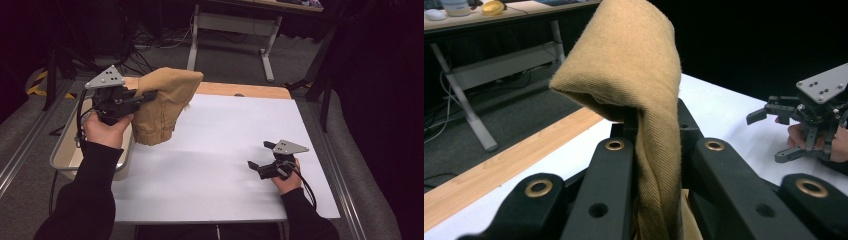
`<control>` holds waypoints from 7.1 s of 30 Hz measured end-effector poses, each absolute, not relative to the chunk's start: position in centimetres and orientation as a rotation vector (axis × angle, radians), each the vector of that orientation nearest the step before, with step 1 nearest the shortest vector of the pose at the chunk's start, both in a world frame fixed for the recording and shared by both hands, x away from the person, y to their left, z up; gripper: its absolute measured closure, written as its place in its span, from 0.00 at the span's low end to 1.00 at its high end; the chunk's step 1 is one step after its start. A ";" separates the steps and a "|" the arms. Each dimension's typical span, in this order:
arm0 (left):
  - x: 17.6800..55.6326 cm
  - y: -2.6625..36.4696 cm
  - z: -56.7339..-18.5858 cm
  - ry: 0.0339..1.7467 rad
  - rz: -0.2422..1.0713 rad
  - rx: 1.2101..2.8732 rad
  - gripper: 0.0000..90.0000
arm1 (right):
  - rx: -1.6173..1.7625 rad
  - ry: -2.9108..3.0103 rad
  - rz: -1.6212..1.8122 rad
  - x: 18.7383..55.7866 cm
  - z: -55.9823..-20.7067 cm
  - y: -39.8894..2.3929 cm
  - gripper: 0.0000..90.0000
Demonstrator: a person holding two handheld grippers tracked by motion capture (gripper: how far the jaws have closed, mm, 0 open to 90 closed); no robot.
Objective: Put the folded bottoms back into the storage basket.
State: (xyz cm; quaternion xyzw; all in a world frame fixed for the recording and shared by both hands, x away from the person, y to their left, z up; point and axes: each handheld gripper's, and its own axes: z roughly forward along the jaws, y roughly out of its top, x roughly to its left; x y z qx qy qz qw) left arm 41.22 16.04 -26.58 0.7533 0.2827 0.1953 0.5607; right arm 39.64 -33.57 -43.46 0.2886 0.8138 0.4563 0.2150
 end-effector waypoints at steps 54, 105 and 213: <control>36.0 27.1 -27.5 0.865 0.587 1.778 0.92 | 0.785 2.272 1.266 39.4 -43.5 -33.3 0.00; 40.6 29.6 -34.3 1.014 0.407 1.860 0.87 | 0.776 2.277 1.274 39.4 -43.5 -33.4 0.00; 36.7 18.3 -32.4 0.944 0.510 1.730 0.07 | 0.718 2.286 1.351 38.9 -43.3 -33.4 0.00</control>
